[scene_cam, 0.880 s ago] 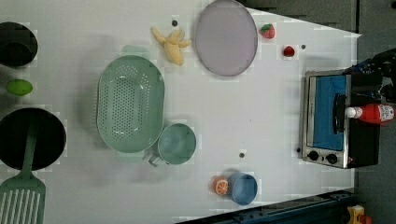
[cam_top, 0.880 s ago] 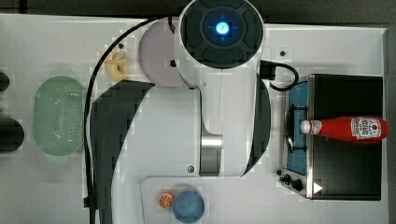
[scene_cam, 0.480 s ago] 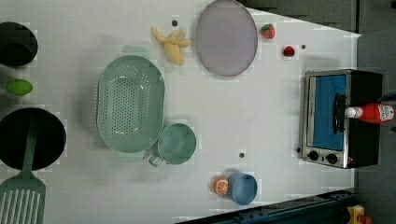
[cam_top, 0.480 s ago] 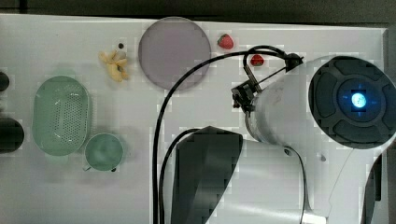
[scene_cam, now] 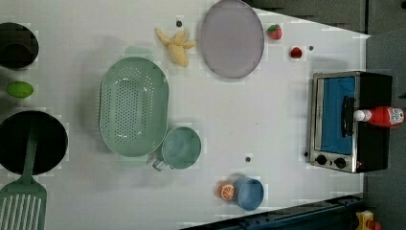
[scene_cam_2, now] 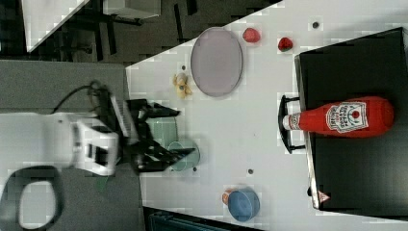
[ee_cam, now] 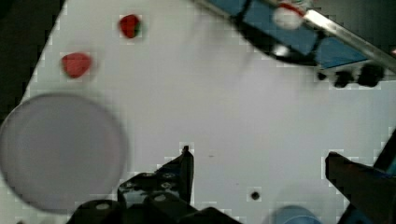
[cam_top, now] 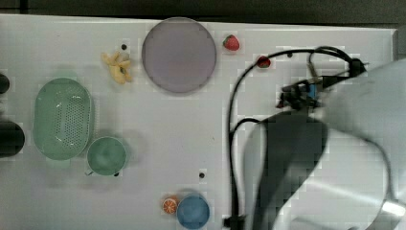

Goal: Pick Ketchup from oven and place it on table.

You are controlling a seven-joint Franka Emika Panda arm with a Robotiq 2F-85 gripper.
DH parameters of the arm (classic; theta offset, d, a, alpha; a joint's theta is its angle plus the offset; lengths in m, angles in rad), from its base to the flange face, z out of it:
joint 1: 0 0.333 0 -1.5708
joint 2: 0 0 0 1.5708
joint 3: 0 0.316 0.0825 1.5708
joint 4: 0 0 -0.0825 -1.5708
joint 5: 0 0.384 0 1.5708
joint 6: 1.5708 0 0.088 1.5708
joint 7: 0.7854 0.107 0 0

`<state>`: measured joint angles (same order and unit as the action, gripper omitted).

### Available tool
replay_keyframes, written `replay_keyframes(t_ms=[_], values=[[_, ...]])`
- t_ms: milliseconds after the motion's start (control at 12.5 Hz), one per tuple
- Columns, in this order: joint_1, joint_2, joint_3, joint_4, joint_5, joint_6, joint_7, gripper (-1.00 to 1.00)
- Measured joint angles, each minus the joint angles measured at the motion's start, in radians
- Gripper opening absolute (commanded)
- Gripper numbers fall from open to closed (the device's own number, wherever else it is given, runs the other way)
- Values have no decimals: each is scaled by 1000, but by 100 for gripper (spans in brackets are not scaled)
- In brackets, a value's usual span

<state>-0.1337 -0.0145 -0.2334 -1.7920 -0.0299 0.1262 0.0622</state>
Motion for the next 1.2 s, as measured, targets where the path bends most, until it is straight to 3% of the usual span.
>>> replay_keyframes(t_ms=[400,480,560,640,720,960,1200], values=[[-3,88,-140,-12,45,174,0,100],[-1,110,-185,-14,52,233,0,100],[2,153,-295,-13,43,318,0,100],[-23,178,-332,-1,45,347,0,100],[-46,192,-339,-21,44,382,0,100],[-47,229,-338,-28,43,424,0,100],[-42,278,-354,-30,126,421,0,100]])
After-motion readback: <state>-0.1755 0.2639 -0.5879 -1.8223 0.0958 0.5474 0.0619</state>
